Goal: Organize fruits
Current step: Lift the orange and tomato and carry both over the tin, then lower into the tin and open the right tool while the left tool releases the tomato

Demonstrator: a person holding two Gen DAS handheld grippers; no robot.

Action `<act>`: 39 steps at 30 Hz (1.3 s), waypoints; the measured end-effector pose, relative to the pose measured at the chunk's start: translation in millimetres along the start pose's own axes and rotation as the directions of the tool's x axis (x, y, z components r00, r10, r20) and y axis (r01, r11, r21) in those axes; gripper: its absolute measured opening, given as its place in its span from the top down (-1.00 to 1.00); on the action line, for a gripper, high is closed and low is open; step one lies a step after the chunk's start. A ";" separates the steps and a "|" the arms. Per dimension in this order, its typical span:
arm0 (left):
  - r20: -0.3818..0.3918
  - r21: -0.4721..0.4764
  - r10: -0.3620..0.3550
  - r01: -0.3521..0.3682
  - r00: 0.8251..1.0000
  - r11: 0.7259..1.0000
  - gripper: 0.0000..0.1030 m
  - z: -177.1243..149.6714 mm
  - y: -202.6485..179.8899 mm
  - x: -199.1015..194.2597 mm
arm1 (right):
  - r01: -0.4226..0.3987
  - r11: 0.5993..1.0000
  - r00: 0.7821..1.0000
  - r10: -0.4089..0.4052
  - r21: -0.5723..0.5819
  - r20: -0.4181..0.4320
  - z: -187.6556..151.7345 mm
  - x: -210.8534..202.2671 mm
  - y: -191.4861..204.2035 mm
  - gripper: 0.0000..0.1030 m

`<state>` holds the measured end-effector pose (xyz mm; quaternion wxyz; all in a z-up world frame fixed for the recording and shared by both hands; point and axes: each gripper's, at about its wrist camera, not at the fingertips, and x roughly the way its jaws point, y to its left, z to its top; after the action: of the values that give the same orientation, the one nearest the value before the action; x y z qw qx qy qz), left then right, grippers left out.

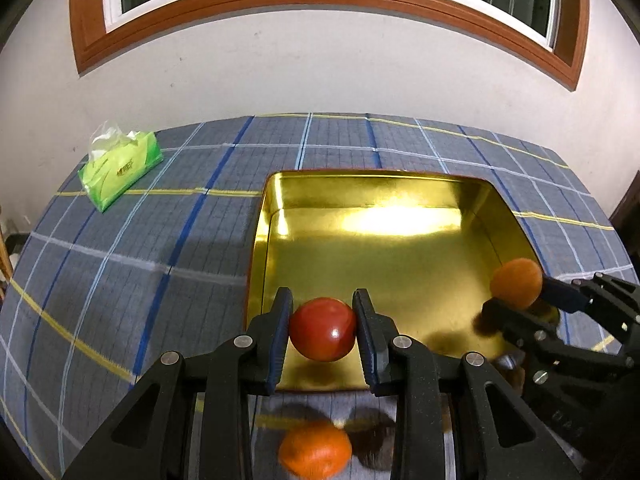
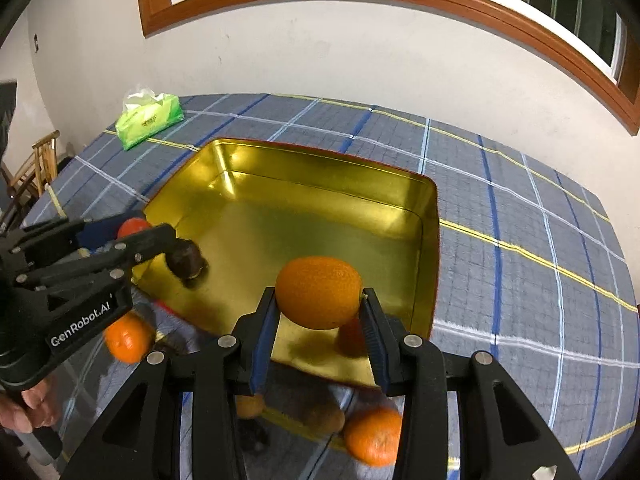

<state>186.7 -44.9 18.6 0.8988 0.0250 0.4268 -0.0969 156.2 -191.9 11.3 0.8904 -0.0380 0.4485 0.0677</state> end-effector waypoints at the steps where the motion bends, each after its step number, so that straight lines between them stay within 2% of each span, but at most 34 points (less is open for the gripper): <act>1: -0.001 0.001 0.000 0.000 1.000 1.000 0.38 4.5 -0.3 4.6 | 0.002 1.000 1.000 -0.002 0.001 -0.005 2.1 4.7 -0.5 0.26; 8: -0.021 0.000 0.021 -0.021 1.000 1.000 0.38 20.7 -0.1 28.6 | 0.025 1.000 0.999 -0.025 -0.001 -0.040 16.9 29.8 -7.2 0.26; 17: -0.046 0.033 0.036 -0.035 0.998 0.999 0.38 24.4 -3.8 49.7 | 0.034 0.999 0.997 -0.034 -0.002 -0.069 22.3 48.4 -12.8 0.26; 39: -0.077 0.032 0.045 -0.042 0.996 0.999 0.36 22.0 -1.5 64.3 | 0.041 0.999 0.996 -0.041 -0.001 -0.073 22.5 53.4 -19.8 0.22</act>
<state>242.9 -59.0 -17.1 0.8829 0.0519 0.4593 -0.0828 208.5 -204.0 -18.2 0.8746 -0.0496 0.4800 0.0480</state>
